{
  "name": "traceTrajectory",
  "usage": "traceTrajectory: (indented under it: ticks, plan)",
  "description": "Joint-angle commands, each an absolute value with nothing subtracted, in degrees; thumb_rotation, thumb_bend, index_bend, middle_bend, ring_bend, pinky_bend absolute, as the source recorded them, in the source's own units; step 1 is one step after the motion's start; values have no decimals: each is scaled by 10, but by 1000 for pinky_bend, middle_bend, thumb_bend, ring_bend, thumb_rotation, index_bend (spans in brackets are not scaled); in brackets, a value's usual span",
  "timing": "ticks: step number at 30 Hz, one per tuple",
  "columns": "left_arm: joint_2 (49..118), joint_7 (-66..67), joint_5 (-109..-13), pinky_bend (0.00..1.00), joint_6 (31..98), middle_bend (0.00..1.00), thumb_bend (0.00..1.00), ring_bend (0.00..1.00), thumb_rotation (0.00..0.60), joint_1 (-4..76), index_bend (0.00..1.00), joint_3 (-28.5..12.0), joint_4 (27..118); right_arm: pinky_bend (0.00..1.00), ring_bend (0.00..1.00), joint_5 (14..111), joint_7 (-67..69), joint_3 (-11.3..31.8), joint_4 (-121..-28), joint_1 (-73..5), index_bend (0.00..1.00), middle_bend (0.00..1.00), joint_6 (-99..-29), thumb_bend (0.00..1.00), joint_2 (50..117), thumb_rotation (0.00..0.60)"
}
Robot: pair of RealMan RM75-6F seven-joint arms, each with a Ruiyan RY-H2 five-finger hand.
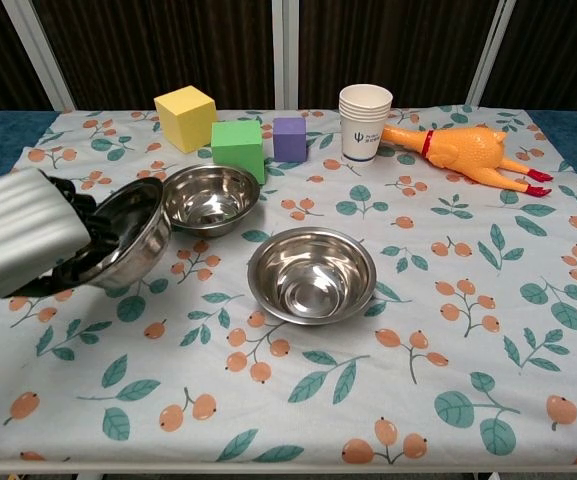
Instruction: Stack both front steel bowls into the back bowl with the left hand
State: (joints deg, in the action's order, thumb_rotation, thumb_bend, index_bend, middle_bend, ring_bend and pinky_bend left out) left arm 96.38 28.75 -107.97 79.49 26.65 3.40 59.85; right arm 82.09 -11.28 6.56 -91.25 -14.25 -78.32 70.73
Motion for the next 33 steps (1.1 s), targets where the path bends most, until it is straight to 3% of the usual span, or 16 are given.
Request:
traceTrajectory:
  ticks: [1,8,19,33]
  plan:
    - [955,293,-1072,654,775,738,331,617,600,297,721,8,609,29,0,823,-109,71,-915,-141,23,100,-793,0,707,600]
    - [974,289,-1057,654,719,740,331,618,600,364,723,-29,584,28,0,824,-102,75,-916,-136,23,101,-806,0,704,600]
    - [1043,283,-1055,654,675,740,334,618,600,413,723,-15,467,28,0,816,-80,79,-902,-133,23,101,-805,0,702,600]
    - [1091,243,-1043,653,679,735,334,618,600,464,721,-11,338,28,0,804,-61,83,-882,-136,22,101,-794,0,703,600]
